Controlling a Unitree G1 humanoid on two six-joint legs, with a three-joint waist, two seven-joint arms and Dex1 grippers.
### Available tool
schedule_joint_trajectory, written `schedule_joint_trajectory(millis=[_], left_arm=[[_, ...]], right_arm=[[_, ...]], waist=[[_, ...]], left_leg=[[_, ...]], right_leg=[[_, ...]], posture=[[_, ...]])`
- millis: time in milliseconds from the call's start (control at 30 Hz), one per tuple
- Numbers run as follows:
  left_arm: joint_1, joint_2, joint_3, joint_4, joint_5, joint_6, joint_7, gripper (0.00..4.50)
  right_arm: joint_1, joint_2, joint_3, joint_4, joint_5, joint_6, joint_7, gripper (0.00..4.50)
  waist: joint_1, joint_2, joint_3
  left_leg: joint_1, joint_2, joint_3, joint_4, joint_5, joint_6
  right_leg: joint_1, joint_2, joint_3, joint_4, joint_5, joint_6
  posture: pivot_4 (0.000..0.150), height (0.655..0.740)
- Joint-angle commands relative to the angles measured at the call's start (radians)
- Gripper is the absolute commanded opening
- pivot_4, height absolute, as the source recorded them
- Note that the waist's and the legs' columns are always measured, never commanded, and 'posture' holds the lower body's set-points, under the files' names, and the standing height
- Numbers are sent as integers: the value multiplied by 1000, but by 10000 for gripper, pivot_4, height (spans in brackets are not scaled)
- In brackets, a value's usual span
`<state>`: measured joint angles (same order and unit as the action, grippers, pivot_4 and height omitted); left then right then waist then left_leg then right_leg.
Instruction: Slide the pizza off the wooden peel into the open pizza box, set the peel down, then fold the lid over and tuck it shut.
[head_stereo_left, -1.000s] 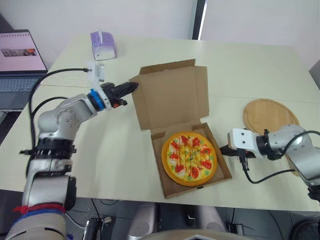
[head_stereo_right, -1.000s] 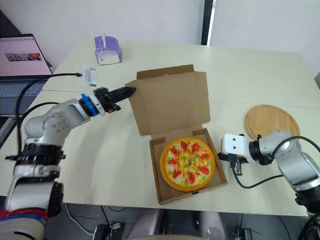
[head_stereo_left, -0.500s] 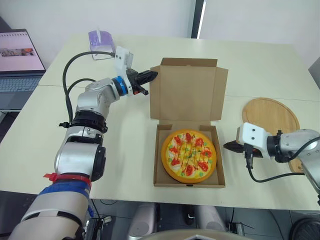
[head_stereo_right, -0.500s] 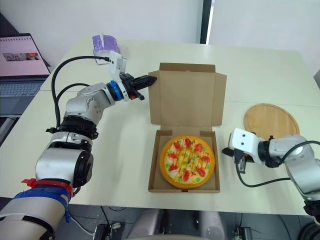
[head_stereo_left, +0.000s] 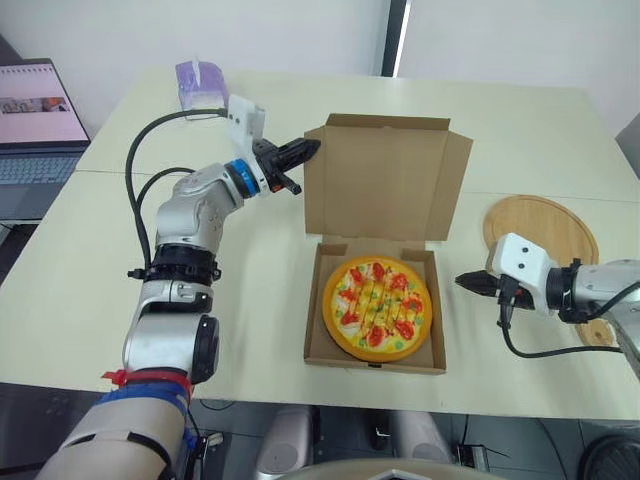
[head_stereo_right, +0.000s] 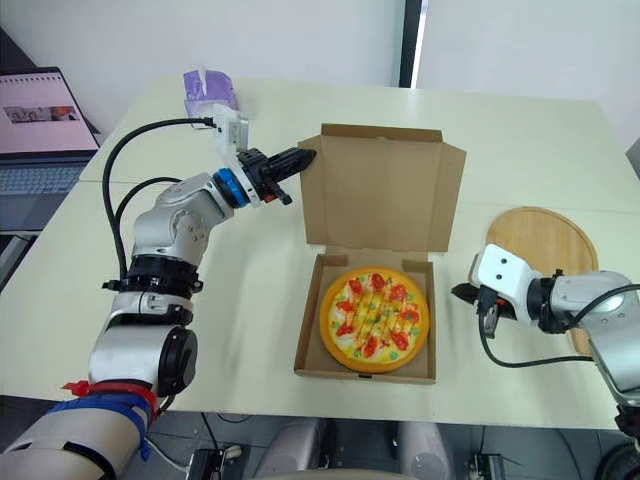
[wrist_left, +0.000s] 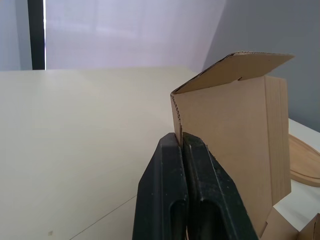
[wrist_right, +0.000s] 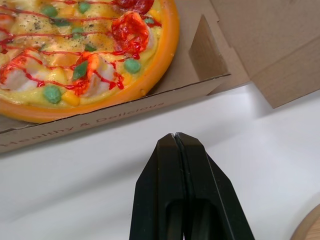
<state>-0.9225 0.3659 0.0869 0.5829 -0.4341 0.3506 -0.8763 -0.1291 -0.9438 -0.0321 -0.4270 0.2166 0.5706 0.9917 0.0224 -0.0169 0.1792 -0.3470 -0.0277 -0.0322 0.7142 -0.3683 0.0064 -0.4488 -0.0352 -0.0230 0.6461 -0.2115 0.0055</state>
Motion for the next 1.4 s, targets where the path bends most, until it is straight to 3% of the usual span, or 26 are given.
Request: schedule_joint_trajectory(millis=[33, 267, 500, 667, 933, 1033, 1333, 1400], left_arm=[[6, -6, 38, -81, -14, 1, 40, 0], [25, -21, 38, -133, -11, 4, 60, 0], [43, -30, 35, -181, -14, 16, 61, 0], [41, -34, 37, -179, -12, 13, 63, 0], [50, -40, 38, -196, -13, 15, 66, 0], [58, -37, 41, -211, -16, 22, 71, 0], [79, -44, 39, -264, -28, 51, 89, 0], [81, -48, 37, -280, -28, 62, 93, 0]], right_arm=[[-44, 25, -7, 16, -21, -21, -60, 293], [-166, 98, -84, 125, 67, 58, -126, 293], [-333, 170, -188, 229, 177, 150, -197, 22276], [-464, 220, -183, 329, 221, 215, -238, 40551], [-579, 289, -143, 462, 251, 259, -247, 40551], [-590, 295, -147, 484, 260, 257, -240, 34405], [-578, 292, -156, 447, 285, 271, -244, 1016], [-573, 288, -156, 438, 283, 272, -255, 264]], waist=[[0, 0, 0], [-1, 0, 0], [0, 0, 0], [-1, 0, 0], [-2, 0, 0], [-2, 0, 0], [-4, 1, 0], [-4, 1, 0]], left_leg=[[0, 0, 0, 0, 0, 0], [0, 0, 0, 0, 0, -1], [0, 0, 0, 0, 0, 0], [0, 0, 1, 0, 0, 0], [-1, 0, 1, 0, 0, 0], [-1, -1, 2, 0, 0, 0], [-1, -1, 2, 0, 0, 0], [-1, -1, 2, 0, 0, 0]], right_leg=[[0, 0, 0, 0, 0, 0], [0, 0, 0, 0, 0, 0], [0, 0, 0, 1, 1, -1], [-1, 0, 1, 1, 1, -1], [-2, 0, 1, 1, 1, -1], [-2, 0, 1, 1, 1, -1], [-3, 0, 2, 2, 1, -1], [-3, 0, 2, 2, 1, -1]], posture=[[1500, 7251], [1500, 7251], [1500, 7251], [1500, 7251], [1500, 7251], [1500, 7251], [1500, 7251], [1500, 7251]])
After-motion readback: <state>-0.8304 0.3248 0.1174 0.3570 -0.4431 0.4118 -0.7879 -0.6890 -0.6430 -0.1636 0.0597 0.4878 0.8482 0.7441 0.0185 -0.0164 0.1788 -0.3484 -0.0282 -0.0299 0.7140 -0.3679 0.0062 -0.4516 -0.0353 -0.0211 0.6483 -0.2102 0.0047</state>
